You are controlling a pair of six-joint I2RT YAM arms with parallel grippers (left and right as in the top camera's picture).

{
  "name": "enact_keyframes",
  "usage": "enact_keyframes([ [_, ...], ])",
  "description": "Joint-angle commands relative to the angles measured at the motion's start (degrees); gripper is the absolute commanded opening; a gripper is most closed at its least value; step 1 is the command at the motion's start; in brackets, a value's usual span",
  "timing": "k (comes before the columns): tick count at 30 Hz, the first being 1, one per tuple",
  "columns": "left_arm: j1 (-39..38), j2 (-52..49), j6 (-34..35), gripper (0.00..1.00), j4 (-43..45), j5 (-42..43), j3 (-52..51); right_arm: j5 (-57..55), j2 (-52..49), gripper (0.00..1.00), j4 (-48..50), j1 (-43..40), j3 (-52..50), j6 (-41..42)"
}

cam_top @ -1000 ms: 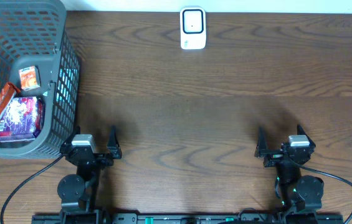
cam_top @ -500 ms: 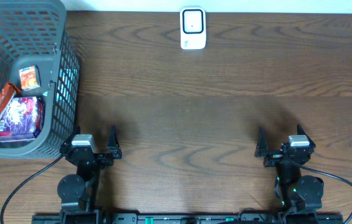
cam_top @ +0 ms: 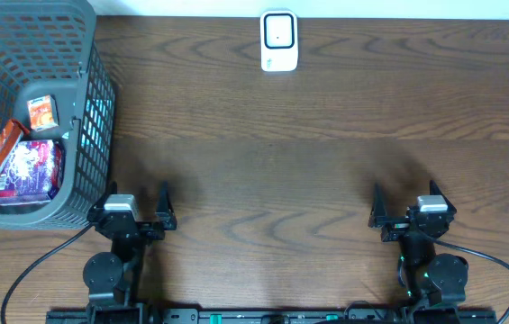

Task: Scan the item barcode

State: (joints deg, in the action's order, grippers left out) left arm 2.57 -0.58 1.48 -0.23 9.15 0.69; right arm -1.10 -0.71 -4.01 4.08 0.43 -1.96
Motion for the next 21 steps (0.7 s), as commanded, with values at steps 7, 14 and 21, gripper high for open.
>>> enact_keyframes([
  [7,0.26,0.35,3.61,0.98,8.04,13.11,1.25,-0.72,0.33,0.99,-0.09,-0.24,-0.11,-0.46],
  [14,0.26,-0.72,3.58,0.98,6.64,12.0,7.98,-0.72,0.33,0.99,-0.09,-0.24,-0.11,-0.46],
  [21,0.26,-15.26,3.39,0.97,-5.09,8.39,24.55,-0.72,0.33,0.99,-0.09,-0.24,-0.11,-0.46],
])
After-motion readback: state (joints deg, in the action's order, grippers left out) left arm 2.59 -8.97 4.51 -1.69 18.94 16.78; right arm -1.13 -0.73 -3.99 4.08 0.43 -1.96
